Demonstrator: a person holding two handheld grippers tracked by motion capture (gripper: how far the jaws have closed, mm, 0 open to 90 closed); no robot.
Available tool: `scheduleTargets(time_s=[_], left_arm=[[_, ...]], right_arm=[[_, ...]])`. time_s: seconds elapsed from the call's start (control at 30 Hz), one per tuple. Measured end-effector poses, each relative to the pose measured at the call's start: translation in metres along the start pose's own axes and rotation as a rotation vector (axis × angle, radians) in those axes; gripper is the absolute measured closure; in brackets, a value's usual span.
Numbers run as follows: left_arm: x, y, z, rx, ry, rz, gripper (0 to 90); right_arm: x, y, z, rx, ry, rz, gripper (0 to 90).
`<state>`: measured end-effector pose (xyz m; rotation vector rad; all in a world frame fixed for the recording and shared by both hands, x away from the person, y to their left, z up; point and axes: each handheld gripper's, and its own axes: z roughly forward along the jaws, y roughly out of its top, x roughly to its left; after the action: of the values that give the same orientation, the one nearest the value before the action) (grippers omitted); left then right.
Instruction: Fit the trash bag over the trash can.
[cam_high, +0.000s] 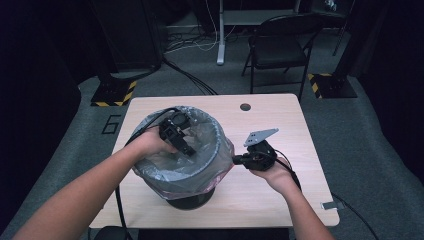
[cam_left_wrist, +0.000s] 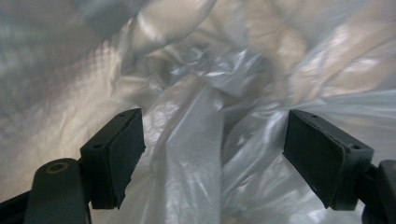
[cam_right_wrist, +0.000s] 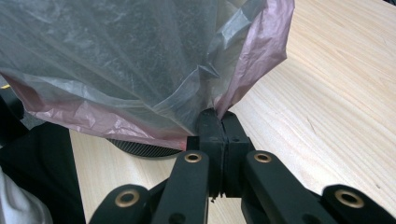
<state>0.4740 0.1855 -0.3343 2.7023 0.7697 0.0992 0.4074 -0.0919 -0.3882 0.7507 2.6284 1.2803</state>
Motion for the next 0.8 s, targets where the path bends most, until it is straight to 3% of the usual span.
scheduleTargets(time_s=[0.23, 0.4, 0.57, 0.7, 0.8], left_arm=[[0.002, 0.001, 0.003, 0.014, 0.006, -0.009, 20.6], [0.003, 0.003, -0.006, -0.06, -0.01, 0.004, 21.5], [0.001, 0.005, -0.014, -0.079, -0.02, 0.017, 21.6], [-0.004, 0.005, -0.029, -0.102, -0.033, 0.039, 21.8], [-0.009, 0.001, -0.049, -0.145, -0.04, 0.054, 21.9]], right_arm=[[0.0, -0.001, -0.002, -0.002, -0.003, -0.002, 89.6], [0.001, 0.001, -0.002, -0.001, 0.0, -0.007, 89.4], [0.001, 0.001, -0.004, -0.01, 0.014, 0.002, 88.0], [-0.001, 0.0, -0.005, -0.009, 0.04, 0.023, 78.6], [-0.002, 0.001, -0.009, -0.033, 0.038, 0.03, 70.3]])
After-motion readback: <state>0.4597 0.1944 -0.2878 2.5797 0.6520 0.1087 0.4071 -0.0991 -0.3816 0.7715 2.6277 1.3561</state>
